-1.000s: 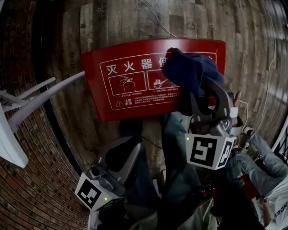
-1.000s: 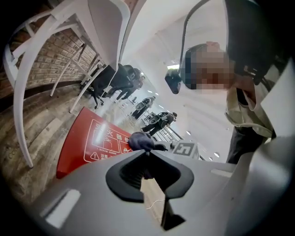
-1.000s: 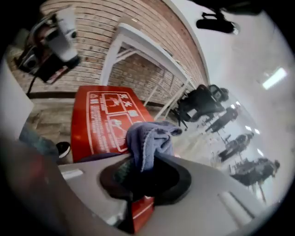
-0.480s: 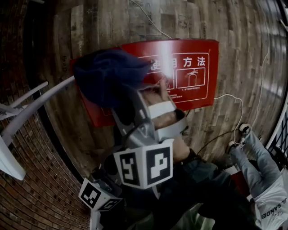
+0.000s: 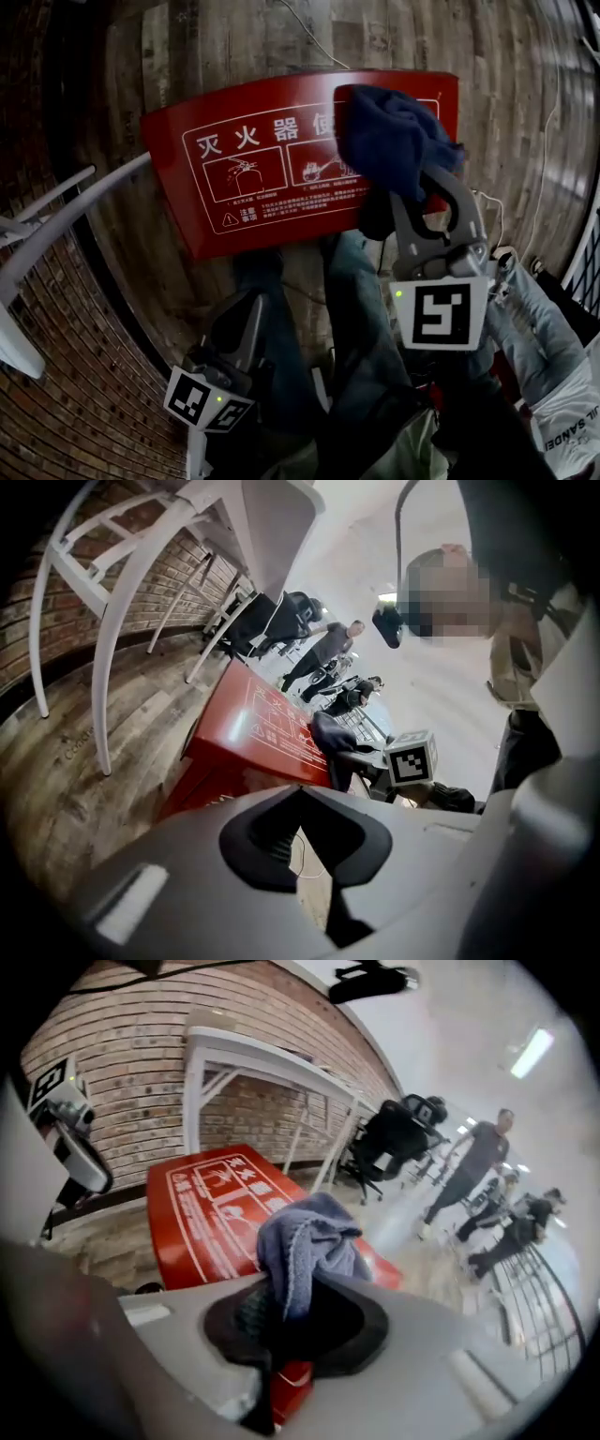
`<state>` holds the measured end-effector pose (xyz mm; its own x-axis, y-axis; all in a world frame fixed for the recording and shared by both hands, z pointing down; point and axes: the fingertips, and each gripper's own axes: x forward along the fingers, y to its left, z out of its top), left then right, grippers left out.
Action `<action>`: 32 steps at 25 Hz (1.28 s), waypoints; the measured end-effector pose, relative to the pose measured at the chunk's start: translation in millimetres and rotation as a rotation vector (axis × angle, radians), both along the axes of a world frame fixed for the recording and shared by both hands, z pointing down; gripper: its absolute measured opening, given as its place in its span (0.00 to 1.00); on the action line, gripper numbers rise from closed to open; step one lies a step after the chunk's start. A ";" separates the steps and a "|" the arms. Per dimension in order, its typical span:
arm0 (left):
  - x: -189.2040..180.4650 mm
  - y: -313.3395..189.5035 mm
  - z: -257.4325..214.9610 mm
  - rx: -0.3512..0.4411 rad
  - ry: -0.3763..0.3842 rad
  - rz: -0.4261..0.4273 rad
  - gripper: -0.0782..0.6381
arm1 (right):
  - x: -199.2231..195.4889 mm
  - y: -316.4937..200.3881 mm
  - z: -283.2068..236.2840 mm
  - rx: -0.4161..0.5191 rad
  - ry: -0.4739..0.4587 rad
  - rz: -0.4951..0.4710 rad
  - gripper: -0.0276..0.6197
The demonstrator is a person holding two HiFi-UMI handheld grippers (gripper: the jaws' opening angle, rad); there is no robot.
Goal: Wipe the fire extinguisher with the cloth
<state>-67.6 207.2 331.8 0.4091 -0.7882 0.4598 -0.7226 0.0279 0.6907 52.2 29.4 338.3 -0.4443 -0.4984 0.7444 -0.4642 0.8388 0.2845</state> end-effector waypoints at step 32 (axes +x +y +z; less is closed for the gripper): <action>-29.5 23.0 18.6 -0.078 -0.029 -0.197 0.11 | 126.4 -2.7 13.4 -0.079 0.000 0.370 0.13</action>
<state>-97.1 230.3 350.4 0.2362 -0.8129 0.5323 -0.7176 0.2234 0.6596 178.6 26.7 351.7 -0.2449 -0.5662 0.7870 -0.7397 0.6339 0.2258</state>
